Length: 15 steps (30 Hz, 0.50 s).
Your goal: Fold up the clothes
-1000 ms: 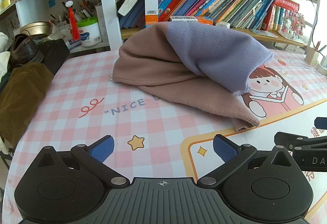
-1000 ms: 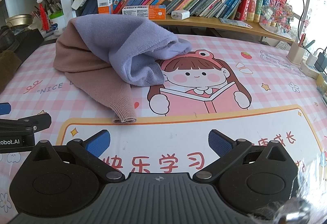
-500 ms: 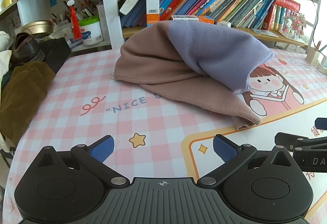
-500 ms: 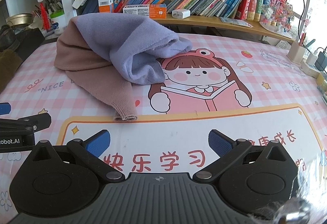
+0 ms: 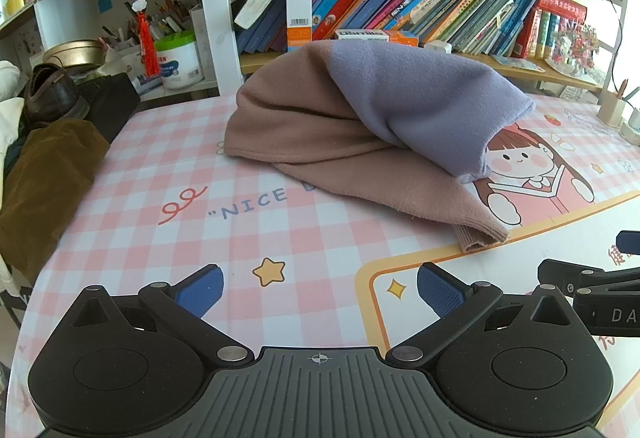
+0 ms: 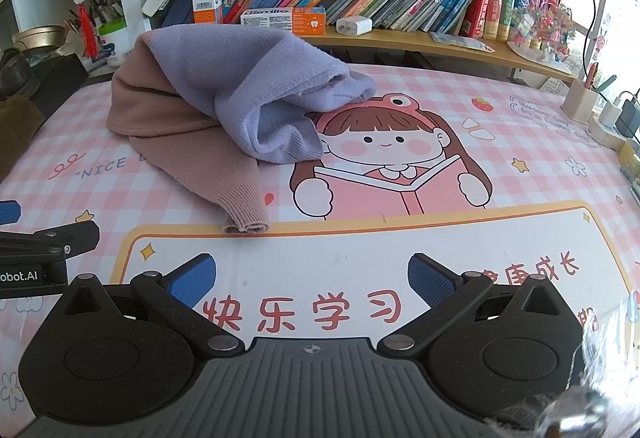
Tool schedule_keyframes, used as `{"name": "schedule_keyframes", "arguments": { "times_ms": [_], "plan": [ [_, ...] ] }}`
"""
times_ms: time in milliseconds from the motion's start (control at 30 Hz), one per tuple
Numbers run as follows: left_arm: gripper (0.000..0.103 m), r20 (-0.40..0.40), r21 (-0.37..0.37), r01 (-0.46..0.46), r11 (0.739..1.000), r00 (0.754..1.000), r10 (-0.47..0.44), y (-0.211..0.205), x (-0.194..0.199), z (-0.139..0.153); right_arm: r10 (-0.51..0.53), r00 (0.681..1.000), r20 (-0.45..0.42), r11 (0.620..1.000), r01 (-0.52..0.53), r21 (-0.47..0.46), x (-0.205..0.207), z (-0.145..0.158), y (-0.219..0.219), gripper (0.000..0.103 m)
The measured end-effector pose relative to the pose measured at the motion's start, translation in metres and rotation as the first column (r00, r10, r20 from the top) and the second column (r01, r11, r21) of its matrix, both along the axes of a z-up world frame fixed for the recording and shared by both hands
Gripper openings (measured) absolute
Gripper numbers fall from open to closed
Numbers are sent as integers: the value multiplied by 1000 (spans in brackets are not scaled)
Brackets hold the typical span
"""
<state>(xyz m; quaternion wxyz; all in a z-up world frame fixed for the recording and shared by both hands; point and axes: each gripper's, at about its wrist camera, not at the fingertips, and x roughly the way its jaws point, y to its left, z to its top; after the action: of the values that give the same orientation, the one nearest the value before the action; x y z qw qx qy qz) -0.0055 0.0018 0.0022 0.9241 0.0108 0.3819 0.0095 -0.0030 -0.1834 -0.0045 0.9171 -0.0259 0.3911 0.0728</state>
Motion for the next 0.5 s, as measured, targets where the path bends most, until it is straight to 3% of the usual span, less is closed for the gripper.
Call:
{"name": "schedule_keyframes", "arguments": {
  "times_ms": [500],
  "plan": [
    [103, 1, -11, 11, 1000, 1000, -11, 0, 0, 1, -3, 1000, -4, 1000, 3, 0, 1, 0, 1, 103]
  ]
}}
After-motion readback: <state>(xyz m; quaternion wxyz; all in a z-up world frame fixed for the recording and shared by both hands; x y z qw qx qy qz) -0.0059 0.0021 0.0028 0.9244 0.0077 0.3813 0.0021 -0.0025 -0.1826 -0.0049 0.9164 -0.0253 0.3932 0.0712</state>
